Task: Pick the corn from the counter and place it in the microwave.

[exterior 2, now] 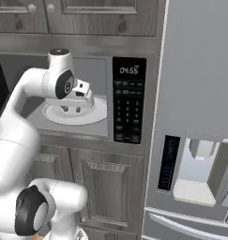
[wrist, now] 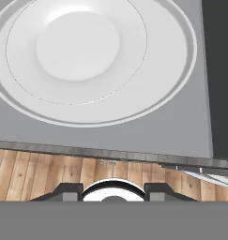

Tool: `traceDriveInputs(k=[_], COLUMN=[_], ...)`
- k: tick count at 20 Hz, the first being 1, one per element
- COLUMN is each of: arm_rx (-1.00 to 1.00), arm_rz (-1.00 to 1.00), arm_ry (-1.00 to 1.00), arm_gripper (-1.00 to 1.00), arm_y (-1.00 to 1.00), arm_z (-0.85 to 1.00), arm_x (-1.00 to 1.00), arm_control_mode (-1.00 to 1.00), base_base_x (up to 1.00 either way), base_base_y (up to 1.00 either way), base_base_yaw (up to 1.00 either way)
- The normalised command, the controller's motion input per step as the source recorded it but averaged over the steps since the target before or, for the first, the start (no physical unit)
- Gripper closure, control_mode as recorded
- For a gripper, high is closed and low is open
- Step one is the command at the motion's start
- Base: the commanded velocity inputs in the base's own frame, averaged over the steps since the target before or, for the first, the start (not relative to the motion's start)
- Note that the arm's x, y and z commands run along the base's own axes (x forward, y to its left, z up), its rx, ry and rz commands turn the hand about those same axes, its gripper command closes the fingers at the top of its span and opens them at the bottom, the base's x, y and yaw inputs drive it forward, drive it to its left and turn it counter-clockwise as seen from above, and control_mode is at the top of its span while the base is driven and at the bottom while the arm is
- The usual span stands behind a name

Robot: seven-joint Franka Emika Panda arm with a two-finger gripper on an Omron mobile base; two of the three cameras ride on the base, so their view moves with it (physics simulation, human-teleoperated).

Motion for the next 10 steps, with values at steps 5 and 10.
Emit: traceDriveInputs(k=[5,10], arm_rx=[0.00,0.00], arm_rz=[0.00,0.00], arm_ry=[0.00,0.00], arm_gripper=[-1.00,-1.00], arm_y=[0.00,0.00], arm_z=[0.00,0.00], arm_x=[0.00,0.00], arm_control_mode=[1.00,1.00], base_base_x=[-0.55,-1.00], base_base_y=[-0.02,-0.14], base_base_yaw=[0.01,-0.01])
